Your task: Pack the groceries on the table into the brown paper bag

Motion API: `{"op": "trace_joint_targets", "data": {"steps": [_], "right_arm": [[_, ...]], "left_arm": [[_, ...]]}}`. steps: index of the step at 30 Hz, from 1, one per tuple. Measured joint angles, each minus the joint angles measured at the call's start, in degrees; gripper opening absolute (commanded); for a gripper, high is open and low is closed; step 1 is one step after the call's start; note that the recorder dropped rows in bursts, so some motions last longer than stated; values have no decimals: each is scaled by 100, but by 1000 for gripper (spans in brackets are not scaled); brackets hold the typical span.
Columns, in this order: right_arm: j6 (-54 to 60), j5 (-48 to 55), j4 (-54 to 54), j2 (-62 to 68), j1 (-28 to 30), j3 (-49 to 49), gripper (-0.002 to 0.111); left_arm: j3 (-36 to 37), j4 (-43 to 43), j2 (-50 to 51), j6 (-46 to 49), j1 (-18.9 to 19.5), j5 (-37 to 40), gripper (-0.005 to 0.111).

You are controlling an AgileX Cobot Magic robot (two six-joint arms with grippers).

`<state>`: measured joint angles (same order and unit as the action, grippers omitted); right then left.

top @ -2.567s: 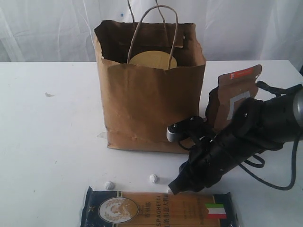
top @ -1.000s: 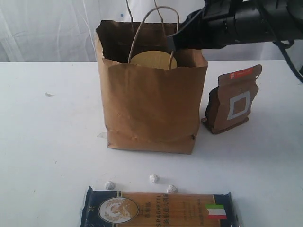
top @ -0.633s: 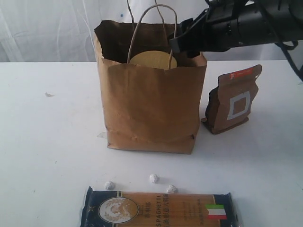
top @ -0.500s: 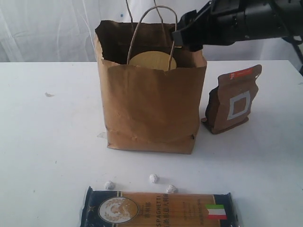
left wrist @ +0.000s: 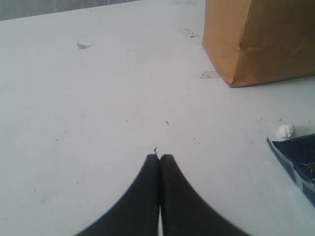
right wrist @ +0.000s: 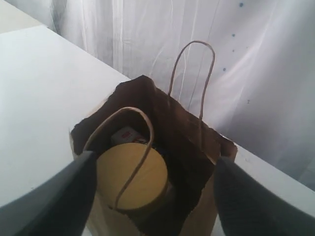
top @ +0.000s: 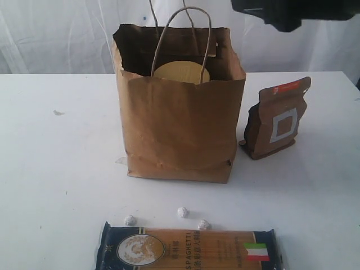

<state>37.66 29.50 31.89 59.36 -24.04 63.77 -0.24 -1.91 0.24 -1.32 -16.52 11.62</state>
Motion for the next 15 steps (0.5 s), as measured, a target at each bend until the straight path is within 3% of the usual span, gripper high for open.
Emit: {"op": "trace_joint_targets", "data": {"steps": [15], "right_arm": [[-922, 1249, -387, -1390, 0, -1370, 59]], "left_arm": [[0, 0, 0, 0, 0, 0, 0]]}}
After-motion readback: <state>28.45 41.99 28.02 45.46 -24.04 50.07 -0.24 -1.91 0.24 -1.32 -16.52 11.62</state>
